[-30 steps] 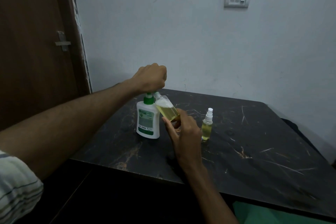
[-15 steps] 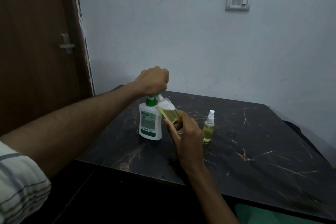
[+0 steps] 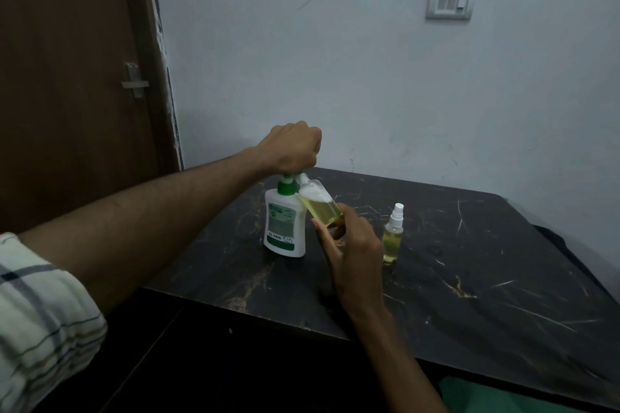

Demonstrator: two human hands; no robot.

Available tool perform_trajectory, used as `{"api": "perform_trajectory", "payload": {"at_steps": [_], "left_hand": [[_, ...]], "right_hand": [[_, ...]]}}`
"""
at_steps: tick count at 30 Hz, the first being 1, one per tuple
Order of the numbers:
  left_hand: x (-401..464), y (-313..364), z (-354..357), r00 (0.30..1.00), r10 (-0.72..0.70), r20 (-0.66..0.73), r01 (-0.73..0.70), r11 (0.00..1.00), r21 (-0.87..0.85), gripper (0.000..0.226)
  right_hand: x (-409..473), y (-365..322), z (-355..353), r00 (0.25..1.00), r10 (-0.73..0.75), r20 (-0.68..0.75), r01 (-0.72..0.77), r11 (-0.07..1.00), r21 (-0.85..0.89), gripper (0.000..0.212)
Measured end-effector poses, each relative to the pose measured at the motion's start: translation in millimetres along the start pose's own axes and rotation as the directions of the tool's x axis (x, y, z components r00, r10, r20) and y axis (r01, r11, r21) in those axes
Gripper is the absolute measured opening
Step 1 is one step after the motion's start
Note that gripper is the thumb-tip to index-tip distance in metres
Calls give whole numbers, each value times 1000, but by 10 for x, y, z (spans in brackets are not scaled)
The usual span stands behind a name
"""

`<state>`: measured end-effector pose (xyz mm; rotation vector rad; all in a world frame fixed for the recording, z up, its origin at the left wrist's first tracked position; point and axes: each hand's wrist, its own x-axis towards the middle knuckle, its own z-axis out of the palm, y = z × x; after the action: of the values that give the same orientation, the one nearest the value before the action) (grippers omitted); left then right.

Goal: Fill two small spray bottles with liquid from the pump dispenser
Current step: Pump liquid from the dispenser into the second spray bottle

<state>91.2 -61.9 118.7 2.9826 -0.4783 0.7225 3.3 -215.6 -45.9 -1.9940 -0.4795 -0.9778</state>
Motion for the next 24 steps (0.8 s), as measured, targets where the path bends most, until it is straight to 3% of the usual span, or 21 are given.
{"api": "perform_trajectory", "payload": {"at_steps": [24], "left_hand": [[21,17,33,1000,4,-25,-3,1000,4,28]], "right_hand": [[20,21,5,1000,9,-13,-9,1000,-5,51]]}}
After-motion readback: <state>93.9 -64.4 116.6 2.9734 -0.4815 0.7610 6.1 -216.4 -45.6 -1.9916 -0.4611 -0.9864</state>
